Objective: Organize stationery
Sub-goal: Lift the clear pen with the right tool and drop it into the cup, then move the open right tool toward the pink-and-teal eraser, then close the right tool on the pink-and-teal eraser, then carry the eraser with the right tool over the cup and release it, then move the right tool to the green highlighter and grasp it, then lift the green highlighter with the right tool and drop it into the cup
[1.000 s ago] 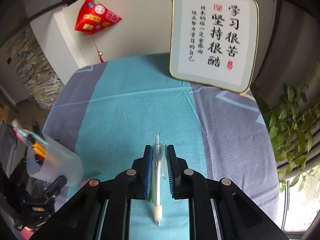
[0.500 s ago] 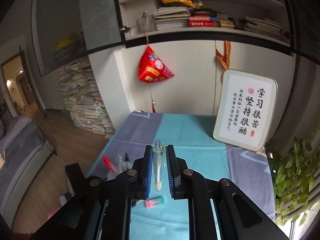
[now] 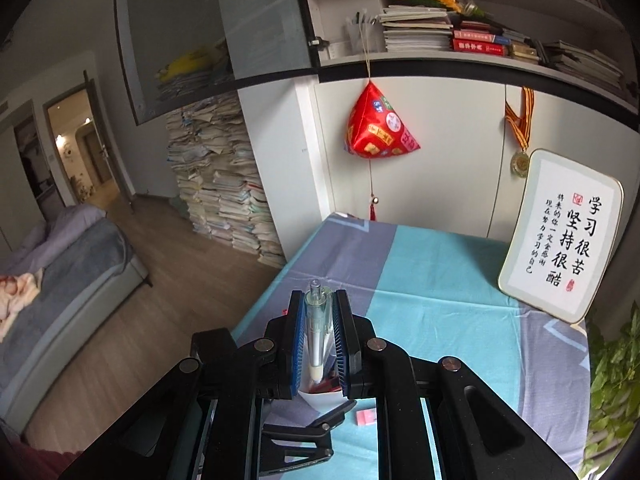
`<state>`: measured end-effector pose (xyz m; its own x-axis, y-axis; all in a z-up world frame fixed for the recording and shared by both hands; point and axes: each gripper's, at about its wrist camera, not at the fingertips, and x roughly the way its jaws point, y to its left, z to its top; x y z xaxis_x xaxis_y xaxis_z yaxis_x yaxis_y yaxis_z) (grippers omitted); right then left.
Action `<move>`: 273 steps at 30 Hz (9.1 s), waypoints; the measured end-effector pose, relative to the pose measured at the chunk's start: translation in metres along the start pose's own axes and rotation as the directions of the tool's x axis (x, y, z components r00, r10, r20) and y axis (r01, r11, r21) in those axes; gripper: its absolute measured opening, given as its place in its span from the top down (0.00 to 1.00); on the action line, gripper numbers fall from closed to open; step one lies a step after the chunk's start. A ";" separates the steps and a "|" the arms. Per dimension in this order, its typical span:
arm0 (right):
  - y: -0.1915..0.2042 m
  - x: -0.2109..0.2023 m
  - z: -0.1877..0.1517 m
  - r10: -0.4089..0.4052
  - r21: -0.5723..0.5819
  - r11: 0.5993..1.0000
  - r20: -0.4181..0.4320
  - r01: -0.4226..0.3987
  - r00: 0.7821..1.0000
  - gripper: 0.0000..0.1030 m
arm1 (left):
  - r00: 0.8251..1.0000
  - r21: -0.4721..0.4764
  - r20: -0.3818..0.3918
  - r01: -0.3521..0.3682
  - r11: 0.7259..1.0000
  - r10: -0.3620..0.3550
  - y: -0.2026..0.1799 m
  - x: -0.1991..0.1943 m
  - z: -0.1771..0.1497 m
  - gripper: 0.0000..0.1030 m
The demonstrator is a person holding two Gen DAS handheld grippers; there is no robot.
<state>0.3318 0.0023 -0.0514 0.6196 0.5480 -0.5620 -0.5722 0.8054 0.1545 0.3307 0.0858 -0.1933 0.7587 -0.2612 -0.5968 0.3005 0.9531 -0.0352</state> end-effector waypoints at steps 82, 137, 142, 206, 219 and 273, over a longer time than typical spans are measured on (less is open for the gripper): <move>-0.085 0.076 -0.109 -0.004 0.192 0.976 -0.457 0.103 0.889 0.85 | 0.983 -0.004 0.085 -0.163 0.987 0.163 0.021 -0.016 0.004 0.28; 0.010 0.031 0.002 0.187 0.138 0.976 -0.134 -0.169 0.973 0.79 | 0.996 0.007 0.086 0.033 0.999 -0.034 0.020 -0.019 0.002 0.27; 0.000 0.052 -0.011 0.170 0.150 0.978 -0.187 -0.143 0.967 0.79 | 0.996 0.005 0.082 0.041 0.999 -0.042 0.019 -0.017 0.003 0.26; -0.160 0.101 -0.099 -0.215 0.218 0.906 -0.504 0.364 0.837 0.75 | 0.997 0.014 0.073 0.027 1.000 -0.028 0.019 -0.017 0.002 0.26; -0.147 0.093 -0.091 -0.246 0.175 0.917 -0.459 0.358 0.854 0.89 | 0.997 0.012 0.072 0.031 0.999 -0.032 0.020 -0.018 0.002 0.26; -0.102 0.081 -0.056 -0.260 0.025 0.953 -0.448 0.303 0.855 0.88 | 0.996 0.024 0.082 0.026 0.999 -0.028 0.018 -0.025 -0.004 0.26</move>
<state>0.4105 -0.0486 -0.1581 0.4379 0.1584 -0.8850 -0.3440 0.9390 -0.0022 0.3153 0.1104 -0.1822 0.7948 -0.2998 -0.5276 0.3340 0.9420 -0.0320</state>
